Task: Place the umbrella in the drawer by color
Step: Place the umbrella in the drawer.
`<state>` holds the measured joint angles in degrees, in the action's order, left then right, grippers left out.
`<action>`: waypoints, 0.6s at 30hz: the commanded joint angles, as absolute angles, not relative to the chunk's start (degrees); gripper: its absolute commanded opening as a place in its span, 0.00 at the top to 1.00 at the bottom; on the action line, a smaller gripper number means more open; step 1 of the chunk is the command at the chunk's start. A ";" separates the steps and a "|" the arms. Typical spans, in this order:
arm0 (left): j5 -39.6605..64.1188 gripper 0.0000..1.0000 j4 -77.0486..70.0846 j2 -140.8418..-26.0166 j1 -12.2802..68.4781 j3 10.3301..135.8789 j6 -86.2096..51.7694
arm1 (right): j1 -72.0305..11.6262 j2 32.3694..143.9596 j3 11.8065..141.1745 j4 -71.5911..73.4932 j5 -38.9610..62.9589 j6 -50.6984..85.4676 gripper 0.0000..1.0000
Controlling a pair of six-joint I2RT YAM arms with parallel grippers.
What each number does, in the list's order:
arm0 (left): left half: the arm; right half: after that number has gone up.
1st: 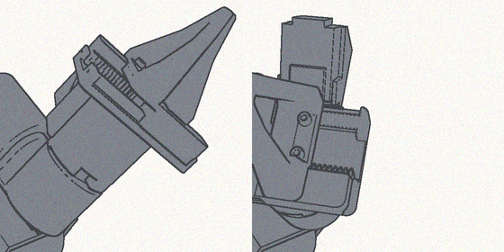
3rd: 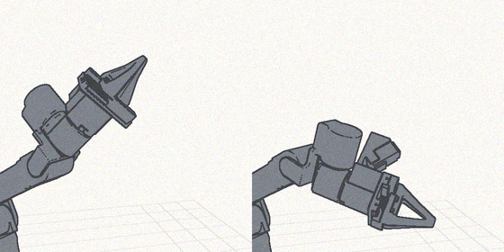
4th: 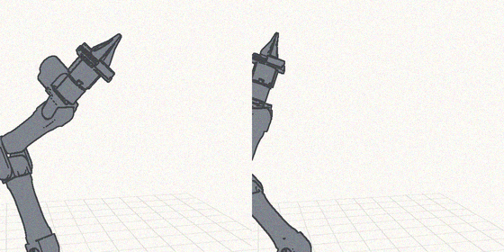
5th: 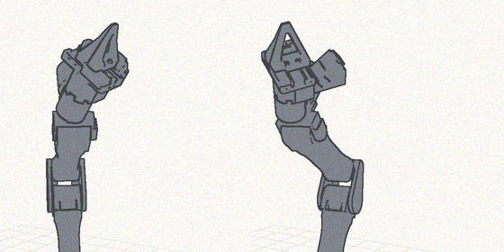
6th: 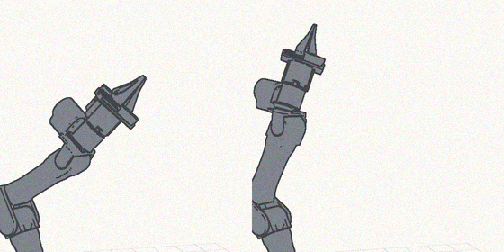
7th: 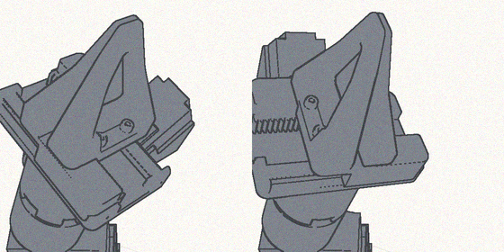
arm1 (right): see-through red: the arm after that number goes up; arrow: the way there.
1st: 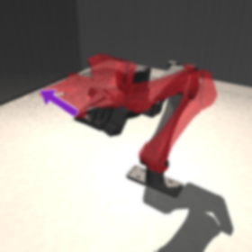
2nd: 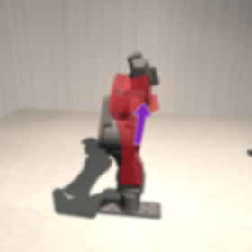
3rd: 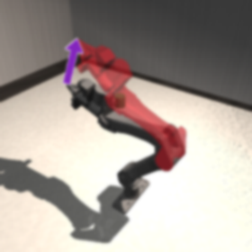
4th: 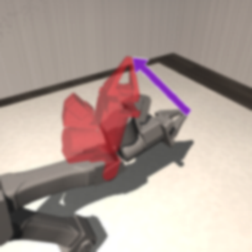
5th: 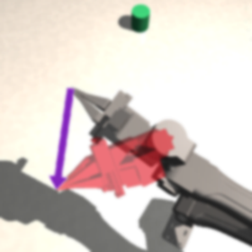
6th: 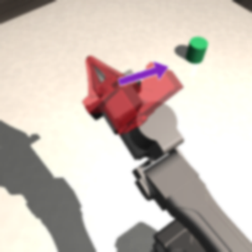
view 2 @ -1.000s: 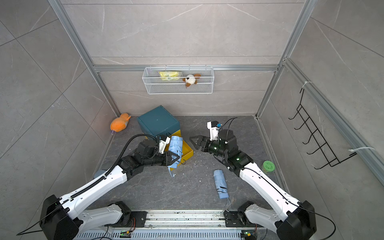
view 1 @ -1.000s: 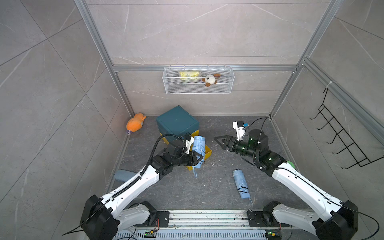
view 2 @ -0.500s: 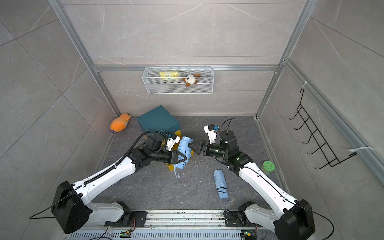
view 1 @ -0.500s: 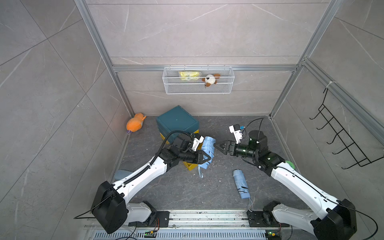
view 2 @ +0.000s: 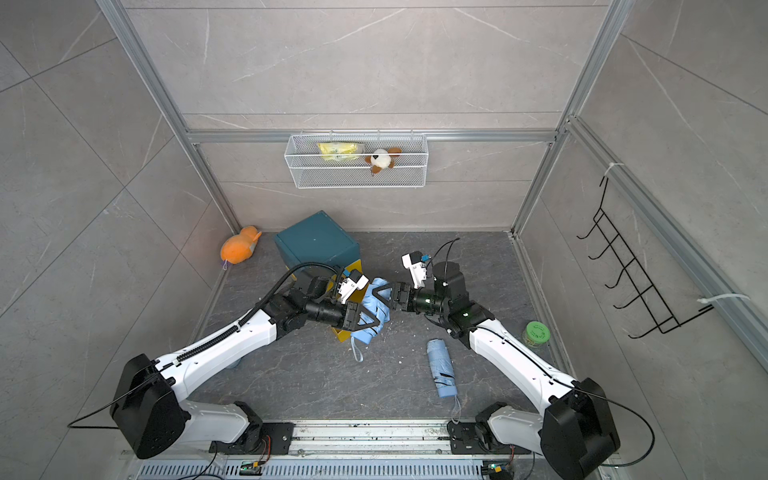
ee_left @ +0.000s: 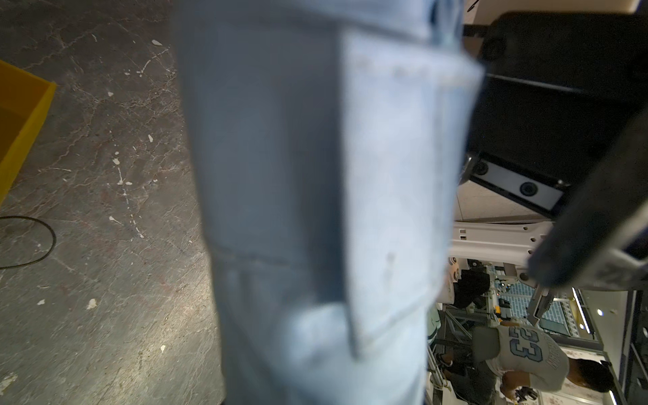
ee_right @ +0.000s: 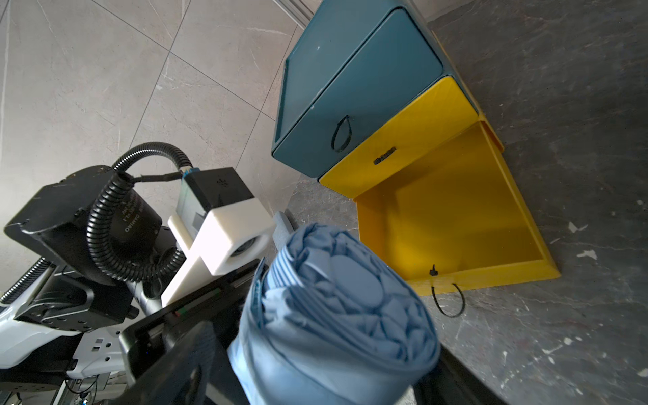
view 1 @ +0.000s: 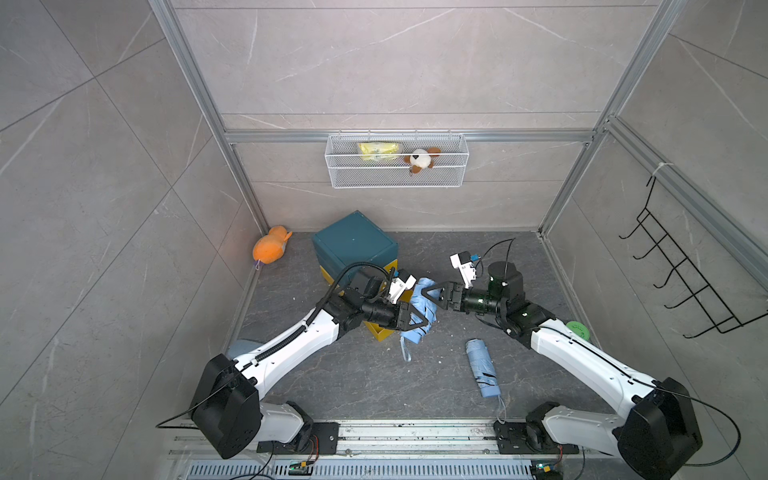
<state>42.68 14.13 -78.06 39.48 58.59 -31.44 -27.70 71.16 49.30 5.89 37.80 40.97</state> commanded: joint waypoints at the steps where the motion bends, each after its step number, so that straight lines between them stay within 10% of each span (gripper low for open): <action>1: 47.54 0.68 9.34 -77.44 39.55 61.27 -29.78 | -27.51 72.95 48.61 10.94 39.97 42.96 0.15; 18: 46.06 0.58 9.47 -76.31 39.55 60.38 -29.86 | -27.42 74.98 46.87 15.45 42.23 44.96 0.60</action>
